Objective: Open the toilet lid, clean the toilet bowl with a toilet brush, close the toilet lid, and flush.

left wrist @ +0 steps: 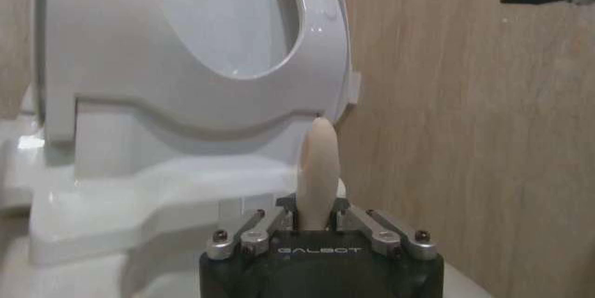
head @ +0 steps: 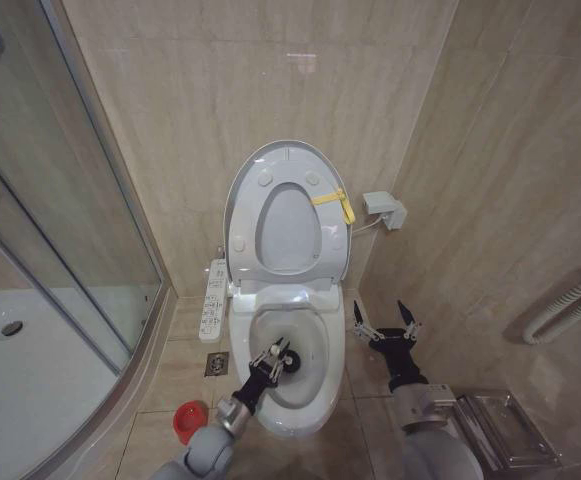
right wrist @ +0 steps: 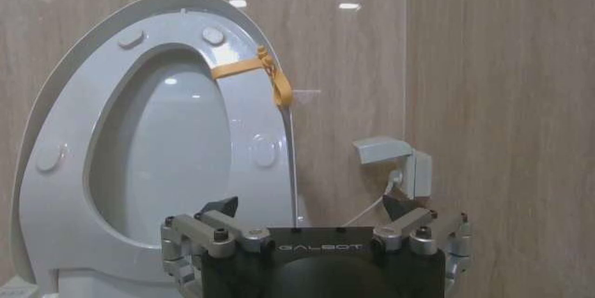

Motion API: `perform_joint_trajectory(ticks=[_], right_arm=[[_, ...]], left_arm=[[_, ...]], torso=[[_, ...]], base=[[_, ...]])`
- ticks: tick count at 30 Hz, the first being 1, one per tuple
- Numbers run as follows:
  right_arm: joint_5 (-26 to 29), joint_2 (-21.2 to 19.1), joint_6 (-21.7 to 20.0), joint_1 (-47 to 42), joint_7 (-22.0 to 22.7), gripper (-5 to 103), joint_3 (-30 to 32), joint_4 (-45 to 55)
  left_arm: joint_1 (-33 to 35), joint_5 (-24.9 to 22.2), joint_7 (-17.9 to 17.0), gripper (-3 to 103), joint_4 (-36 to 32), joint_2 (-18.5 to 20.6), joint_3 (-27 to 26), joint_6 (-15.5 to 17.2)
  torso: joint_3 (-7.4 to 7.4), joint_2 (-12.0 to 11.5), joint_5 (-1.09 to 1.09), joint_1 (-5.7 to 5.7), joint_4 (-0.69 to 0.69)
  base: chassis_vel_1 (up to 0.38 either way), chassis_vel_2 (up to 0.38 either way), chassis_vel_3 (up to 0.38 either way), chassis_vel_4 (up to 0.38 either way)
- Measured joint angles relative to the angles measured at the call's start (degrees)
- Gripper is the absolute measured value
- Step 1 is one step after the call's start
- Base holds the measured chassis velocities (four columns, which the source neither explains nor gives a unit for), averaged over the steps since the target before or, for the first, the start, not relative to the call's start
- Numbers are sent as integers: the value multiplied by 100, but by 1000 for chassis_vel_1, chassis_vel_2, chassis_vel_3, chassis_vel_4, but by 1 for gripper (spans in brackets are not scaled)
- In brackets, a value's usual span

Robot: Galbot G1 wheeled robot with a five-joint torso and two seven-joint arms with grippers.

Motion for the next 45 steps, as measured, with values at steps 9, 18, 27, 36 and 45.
perform_joint_trajectory(ticks=[9, 18, 27, 36, 45], right_arm=[[0, 0, 0, 0, 0, 100, 0, 0], [0, 0, 0, 0, 0, 100, 0, 0], [0, 0, 0, 0, 0, 100, 0, 0], [0, 0, 0, 0, 0, 100, 0, 0], [0, 0, 0, 0, 0, 100, 1, 1]], left_arm=[[-123, 363, -50, 20, 80, -166, -89, -124], [-468, 723, 9, 20, 294, -558, 43, -354], [-710, 841, -100, 20, 228, -693, 13, -346], [235, 1198, -342, 20, -1298, -356, -767, -223], [1331, 1353, -434, 20, -2618, -116, -1414, -284]], torso=[[0, -1, -2, 1, -4], [1, -1, 0, 1, 1], [1, -1, 0, 2, -2], [0, -1, 0, 1, -1], [0, 0, 0, 0, 0]], base=[[0, 0, 0, 0], [0, 0, 0, 0], [0, 0, 0, 0], [0, 0, 0, 0], [0, 0, 0, 0]])
